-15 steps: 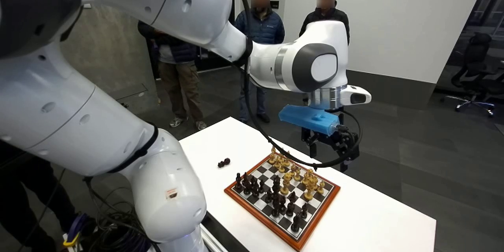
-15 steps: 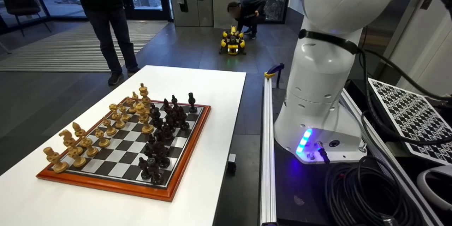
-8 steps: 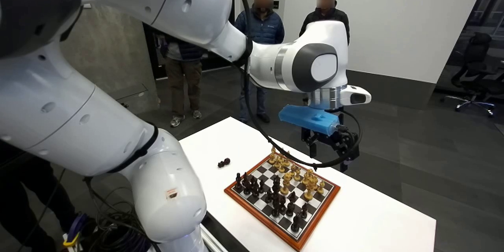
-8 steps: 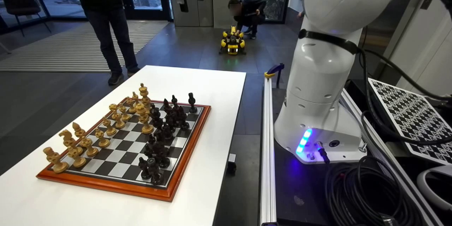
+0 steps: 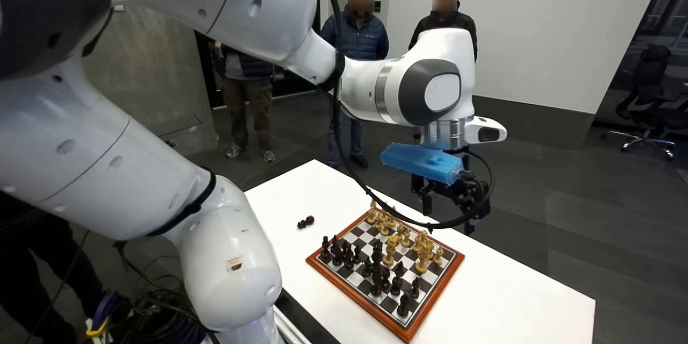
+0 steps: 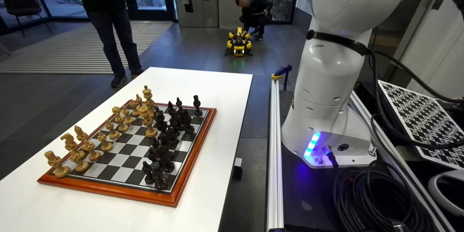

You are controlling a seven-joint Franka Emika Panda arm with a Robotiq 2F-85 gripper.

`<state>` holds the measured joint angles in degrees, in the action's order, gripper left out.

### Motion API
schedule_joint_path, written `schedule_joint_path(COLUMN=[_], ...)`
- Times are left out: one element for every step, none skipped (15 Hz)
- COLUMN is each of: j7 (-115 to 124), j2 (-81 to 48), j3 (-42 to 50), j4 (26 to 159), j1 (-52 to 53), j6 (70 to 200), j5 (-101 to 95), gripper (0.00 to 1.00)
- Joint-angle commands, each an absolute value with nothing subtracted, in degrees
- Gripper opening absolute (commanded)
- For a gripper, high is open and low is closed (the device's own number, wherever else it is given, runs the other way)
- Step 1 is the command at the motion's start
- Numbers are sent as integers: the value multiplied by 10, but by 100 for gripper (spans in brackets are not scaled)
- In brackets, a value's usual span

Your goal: Move a chess piece on the chessboard

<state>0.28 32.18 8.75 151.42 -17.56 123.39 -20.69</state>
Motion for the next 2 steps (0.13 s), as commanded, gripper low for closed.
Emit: schedule_joint_path(j7=[4, 4], j2=[322, 322], j3=[90, 90], j4=[1513, 1513], j1=[-173, -173], j6=[1232, 1232], j5=[-208, -208], gripper=[100, 100])
